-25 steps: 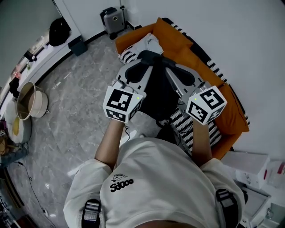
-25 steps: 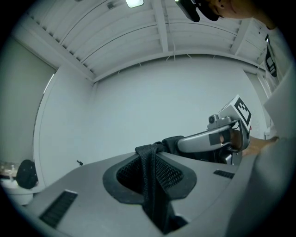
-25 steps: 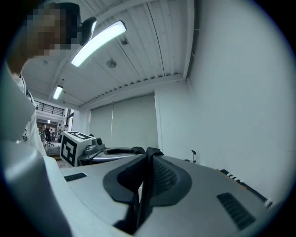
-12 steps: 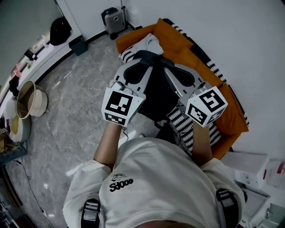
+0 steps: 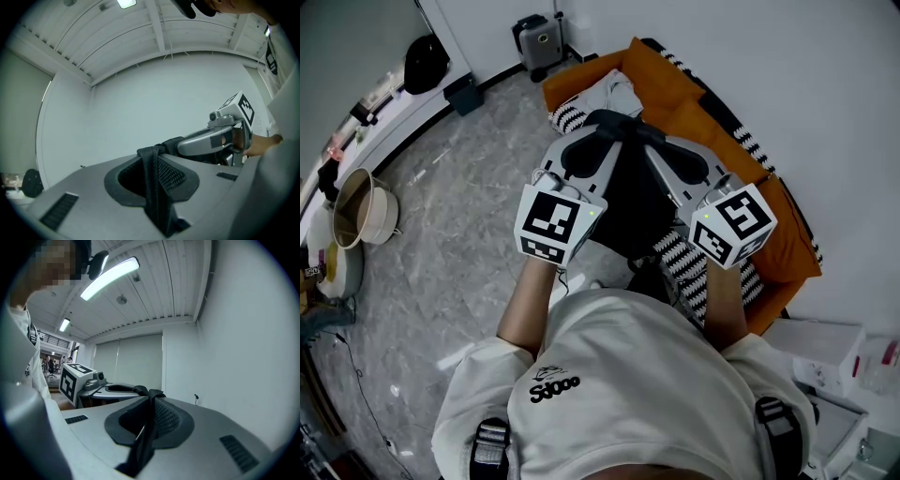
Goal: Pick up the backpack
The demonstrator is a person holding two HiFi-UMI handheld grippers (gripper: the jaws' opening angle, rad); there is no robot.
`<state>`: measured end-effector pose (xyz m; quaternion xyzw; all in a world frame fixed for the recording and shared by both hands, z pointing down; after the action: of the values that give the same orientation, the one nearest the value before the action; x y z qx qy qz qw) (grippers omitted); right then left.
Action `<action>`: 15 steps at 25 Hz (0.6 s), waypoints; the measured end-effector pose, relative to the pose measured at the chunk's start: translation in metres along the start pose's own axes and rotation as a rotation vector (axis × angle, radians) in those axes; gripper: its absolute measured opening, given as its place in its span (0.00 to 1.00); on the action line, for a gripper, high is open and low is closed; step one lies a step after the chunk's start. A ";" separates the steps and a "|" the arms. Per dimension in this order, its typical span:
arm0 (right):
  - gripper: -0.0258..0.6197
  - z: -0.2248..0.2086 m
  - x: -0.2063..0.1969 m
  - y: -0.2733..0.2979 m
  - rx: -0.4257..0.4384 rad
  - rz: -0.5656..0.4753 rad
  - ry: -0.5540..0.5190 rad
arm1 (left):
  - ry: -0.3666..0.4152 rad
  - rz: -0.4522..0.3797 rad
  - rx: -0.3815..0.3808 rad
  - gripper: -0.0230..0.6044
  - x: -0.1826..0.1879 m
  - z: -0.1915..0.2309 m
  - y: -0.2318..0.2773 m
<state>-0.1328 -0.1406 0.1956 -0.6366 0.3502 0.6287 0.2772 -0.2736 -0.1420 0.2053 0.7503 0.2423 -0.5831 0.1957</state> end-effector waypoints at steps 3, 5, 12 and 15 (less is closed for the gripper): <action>0.12 -0.001 0.001 -0.003 -0.009 -0.001 -0.006 | -0.004 0.000 -0.003 0.15 0.002 -0.002 0.001; 0.12 0.000 0.001 -0.004 -0.016 -0.002 -0.014 | -0.002 -0.001 -0.006 0.15 0.003 -0.003 0.002; 0.12 -0.004 -0.001 -0.007 -0.027 0.005 -0.014 | 0.000 0.009 -0.019 0.15 0.002 -0.006 0.006; 0.12 -0.005 -0.002 -0.006 -0.029 0.008 -0.015 | -0.004 0.012 -0.024 0.15 0.001 -0.005 0.007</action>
<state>-0.1249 -0.1402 0.1973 -0.6346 0.3414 0.6394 0.2681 -0.2650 -0.1449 0.2053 0.7482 0.2442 -0.5805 0.2087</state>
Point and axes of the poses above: the fingertips, and each gripper's own axes: y forward along the fingers, z to its left, x out of its top, the point moved 7 cm from there along -y, backward along the fingers, and after that the axes turned 5 degrees about y, right-handed, at the moved point
